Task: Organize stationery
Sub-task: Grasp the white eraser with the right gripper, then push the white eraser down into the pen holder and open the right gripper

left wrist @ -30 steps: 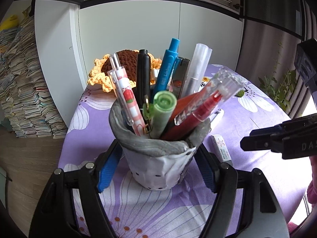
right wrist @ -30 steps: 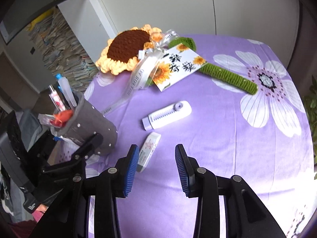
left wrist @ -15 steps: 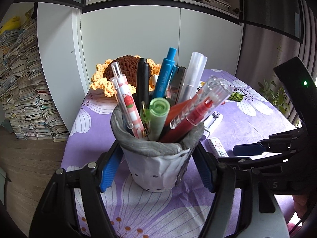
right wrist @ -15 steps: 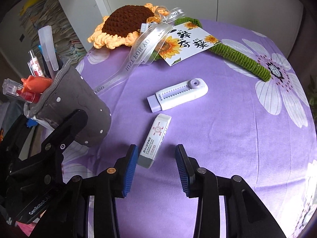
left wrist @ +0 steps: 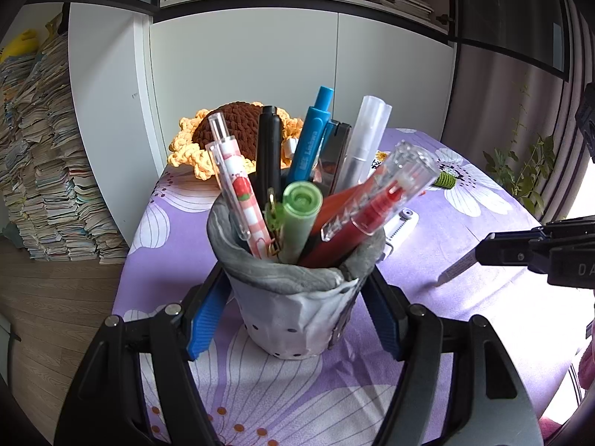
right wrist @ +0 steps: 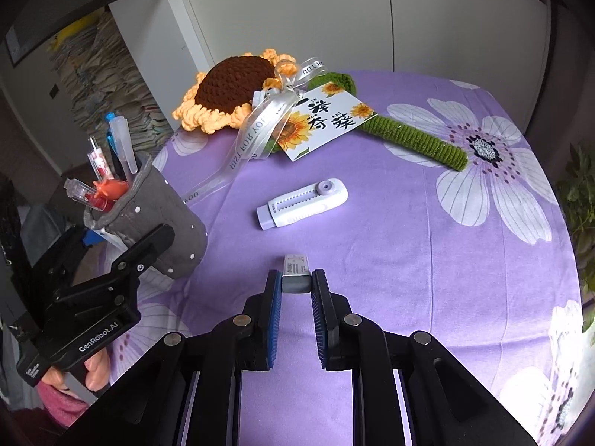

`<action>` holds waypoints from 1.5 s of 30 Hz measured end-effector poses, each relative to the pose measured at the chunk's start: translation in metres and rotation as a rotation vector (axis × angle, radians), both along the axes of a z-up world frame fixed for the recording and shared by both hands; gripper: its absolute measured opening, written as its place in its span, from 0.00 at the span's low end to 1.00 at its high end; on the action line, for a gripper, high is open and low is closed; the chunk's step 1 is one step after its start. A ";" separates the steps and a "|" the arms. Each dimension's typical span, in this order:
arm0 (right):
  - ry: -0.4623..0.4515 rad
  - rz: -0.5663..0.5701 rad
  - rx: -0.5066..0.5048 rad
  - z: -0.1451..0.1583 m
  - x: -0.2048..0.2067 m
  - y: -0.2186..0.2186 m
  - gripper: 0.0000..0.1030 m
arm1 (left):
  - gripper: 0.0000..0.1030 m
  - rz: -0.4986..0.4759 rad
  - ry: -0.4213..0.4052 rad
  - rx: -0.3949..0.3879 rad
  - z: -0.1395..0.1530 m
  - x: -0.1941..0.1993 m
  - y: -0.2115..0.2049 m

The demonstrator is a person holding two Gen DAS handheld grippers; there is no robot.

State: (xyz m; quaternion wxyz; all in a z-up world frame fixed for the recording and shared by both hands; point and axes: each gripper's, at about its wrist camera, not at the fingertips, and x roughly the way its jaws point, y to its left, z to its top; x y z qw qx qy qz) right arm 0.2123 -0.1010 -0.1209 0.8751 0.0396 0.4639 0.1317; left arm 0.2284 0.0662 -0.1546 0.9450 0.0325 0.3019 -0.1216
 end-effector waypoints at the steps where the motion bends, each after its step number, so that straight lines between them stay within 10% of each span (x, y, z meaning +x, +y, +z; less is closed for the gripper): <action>1: -0.020 -0.004 0.012 0.005 -0.002 -0.003 0.17 | 0.67 0.000 0.000 0.000 0.000 0.000 0.000; 20: -0.259 0.246 0.234 0.115 0.011 0.042 0.17 | 0.67 -0.001 0.003 -0.002 0.000 0.001 0.000; 45: -0.166 0.359 0.196 0.086 0.041 0.093 0.17 | 0.67 -0.002 0.011 -0.004 -0.001 0.002 -0.001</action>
